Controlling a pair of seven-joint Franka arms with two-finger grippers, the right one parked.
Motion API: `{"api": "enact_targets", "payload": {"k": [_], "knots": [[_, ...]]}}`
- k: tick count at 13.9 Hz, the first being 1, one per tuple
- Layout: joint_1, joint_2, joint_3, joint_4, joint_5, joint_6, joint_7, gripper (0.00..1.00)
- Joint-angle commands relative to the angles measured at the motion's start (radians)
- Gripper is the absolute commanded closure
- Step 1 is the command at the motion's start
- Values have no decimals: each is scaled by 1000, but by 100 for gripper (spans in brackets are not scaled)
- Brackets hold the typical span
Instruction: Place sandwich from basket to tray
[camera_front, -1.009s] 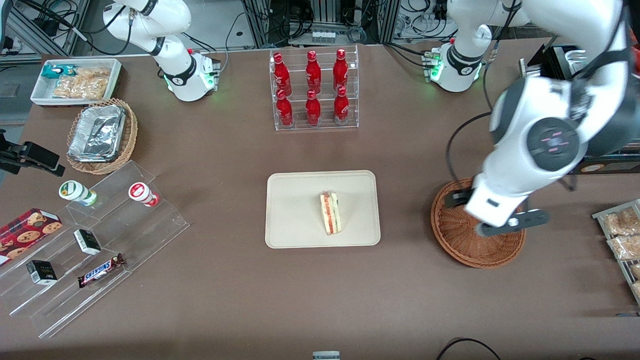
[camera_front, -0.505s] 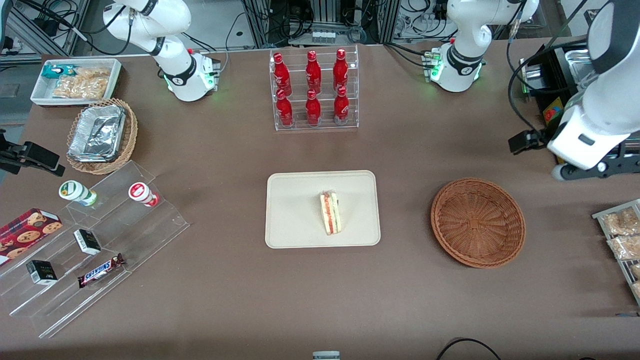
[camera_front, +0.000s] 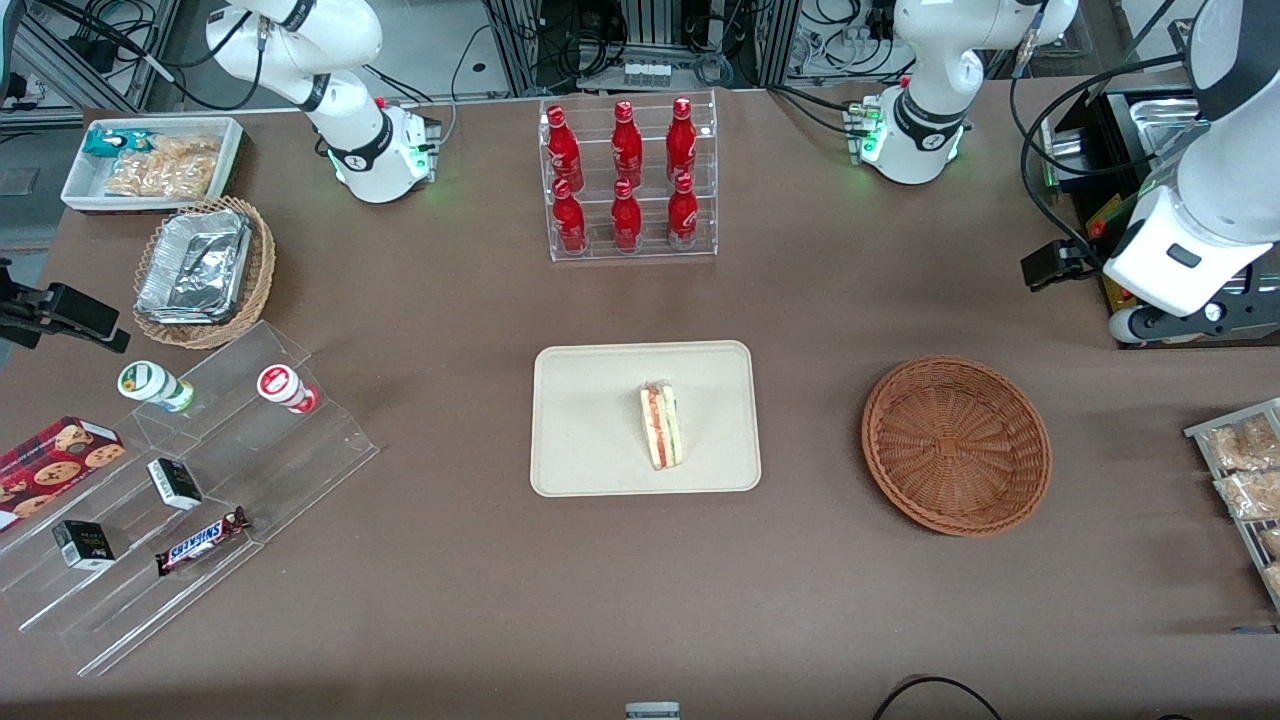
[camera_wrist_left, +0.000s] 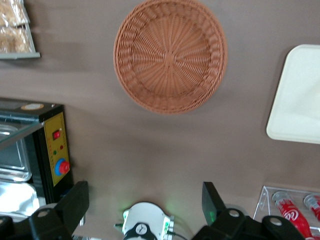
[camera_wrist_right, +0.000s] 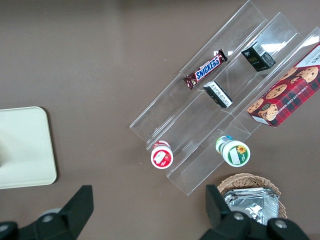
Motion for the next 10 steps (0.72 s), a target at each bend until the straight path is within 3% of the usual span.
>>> {"api": "enact_targets", "payload": {"k": [1,5,10], "knots": [[29,-11,-4,-2,-4,-31,20,0],[32,-91,-3,-92,-5,-22,135,0],[31,-192,-4,-230,3,44,135,0]]}}
